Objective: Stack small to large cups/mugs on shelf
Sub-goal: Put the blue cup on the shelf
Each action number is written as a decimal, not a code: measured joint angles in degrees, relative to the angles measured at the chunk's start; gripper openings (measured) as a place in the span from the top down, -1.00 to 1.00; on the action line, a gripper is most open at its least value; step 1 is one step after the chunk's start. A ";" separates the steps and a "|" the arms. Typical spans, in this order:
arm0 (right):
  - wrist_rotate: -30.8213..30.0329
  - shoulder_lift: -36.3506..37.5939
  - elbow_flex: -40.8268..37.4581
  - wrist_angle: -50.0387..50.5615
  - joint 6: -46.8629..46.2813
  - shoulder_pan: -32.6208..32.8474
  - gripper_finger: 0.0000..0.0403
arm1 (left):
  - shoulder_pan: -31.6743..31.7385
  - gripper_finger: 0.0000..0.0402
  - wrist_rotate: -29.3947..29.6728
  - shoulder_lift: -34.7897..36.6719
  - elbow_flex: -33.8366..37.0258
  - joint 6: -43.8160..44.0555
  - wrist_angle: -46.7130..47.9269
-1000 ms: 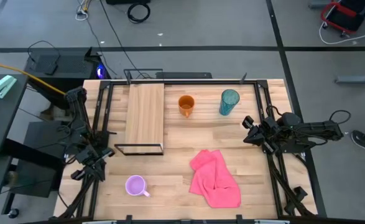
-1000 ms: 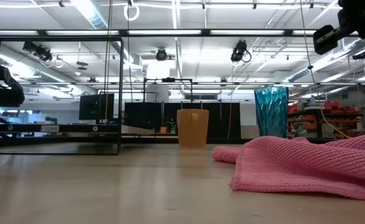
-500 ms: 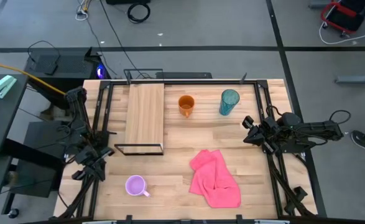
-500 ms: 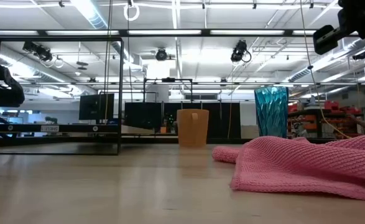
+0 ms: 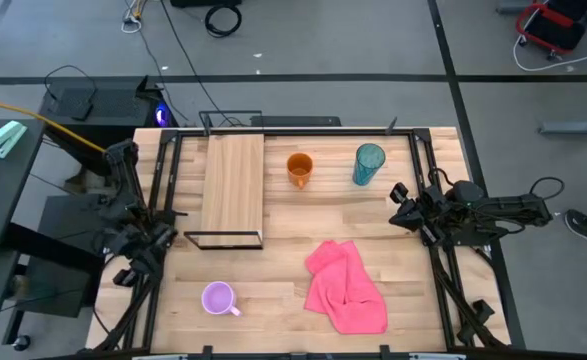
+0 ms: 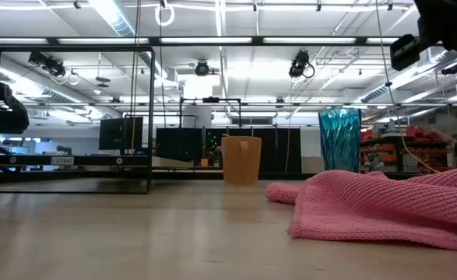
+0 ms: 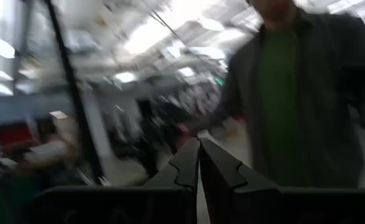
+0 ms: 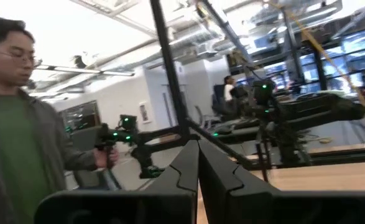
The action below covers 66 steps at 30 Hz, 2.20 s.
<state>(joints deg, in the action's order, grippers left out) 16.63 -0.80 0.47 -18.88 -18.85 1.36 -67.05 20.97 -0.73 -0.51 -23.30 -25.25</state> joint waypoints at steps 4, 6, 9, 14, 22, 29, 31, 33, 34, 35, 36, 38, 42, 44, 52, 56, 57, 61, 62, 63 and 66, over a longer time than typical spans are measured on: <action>-6.89 -0.02 0.89 -0.13 0.00 0.00 0.92 | 1.84 0.94 4.95 0.02 0.00 -1.62 -10.98; -10.24 0.00 1.55 -0.36 0.00 0.00 0.92 | 2.98 0.95 7.39 0.02 0.00 -3.15 -15.40; -14.37 0.00 2.70 -0.61 0.00 0.00 0.92 | 5.02 0.95 9.34 0.02 0.00 -6.24 -22.20; -18.08 0.00 5.45 -0.81 -0.02 0.00 0.92 | 8.23 0.88 9.47 0.02 0.00 -10.71 -30.50; -23.78 -0.01 11.69 -1.00 0.00 0.00 0.92 | 10.72 0.87 8.81 0.02 0.00 -10.57 -34.93; -25.42 -1.24 18.95 -1.00 -0.01 0.00 0.92 | 12.80 0.92 6.25 0.02 -5.35 -17.10 -35.41; -25.41 -2.71 21.42 -0.99 0.00 -0.01 0.92 | 13.30 0.91 4.87 0.00 -8.19 -19.00 -34.33; -25.43 -4.89 24.14 -0.98 1.04 0.00 0.92 | 13.61 0.89 4.43 0.00 -11.56 -20.83 -32.40; -25.43 -6.19 25.68 -0.98 2.15 0.00 0.92 | 13.65 0.88 4.44 0.00 -13.29 -21.75 -30.64; -25.43 -7.65 27.22 -0.96 3.35 0.00 0.92 | 13.65 0.86 4.44 0.00 -15.12 -22.57 -28.59; -25.43 -9.23 28.89 -0.96 4.48 -0.01 0.92 | 13.65 0.85 4.31 -0.02 -17.02 -23.22 -26.24; -25.43 -12.56 32.38 -0.95 6.84 -0.01 0.92 | 13.65 0.83 3.41 -0.35 -21.05 -24.91 -21.58; -25.46 -19.46 39.58 -0.76 11.42 -0.01 0.92 | 13.65 0.79 0.22 -4.14 -28.44 -30.25 -16.28; -26.49 -22.66 43.30 0.42 13.66 0.00 0.92 | 13.65 0.78 -0.17 -6.87 -32.04 -33.32 -16.42; -39.17 -33.91 58.57 18.38 16.44 -0.02 0.92 | 13.62 0.78 8.30 -16.44 -44.72 -41.65 -13.73; -42.19 -39.26 65.32 26.83 14.42 -0.89 0.92 | 13.60 0.76 21.58 -20.07 -50.40 -44.68 -13.62; -42.32 -40.63 66.99 28.73 13.71 -1.54 0.92 | 13.54 0.76 24.77 -20.66 -51.85 -45.14 -13.62; -42.37 -44.81 73.27 35.36 10.73 -5.33 0.92 | 13.21 0.78 31.55 -20.63 -56.42 -46.39 -11.19; -42.32 -45.87 74.66 36.74 10.00 -6.56 0.92 | 12.92 0.79 32.54 -20.41 -57.27 -46.47 -10.25; -42.25 -46.76 75.84 37.96 9.50 -7.86 0.92 | 12.48 0.80 33.21 -20.03 -58.11 -46.49 -9.14; -38.69 -49.71 78.67 41.49 8.37 -12.29 0.92 | 10.03 0.83 34.46 -18.35 -60.21 -46.50 -5.98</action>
<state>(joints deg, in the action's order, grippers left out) -22.06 -50.51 79.14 22.61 -10.48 -10.93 -57.02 55.42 -19.08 -60.73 -69.80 -31.22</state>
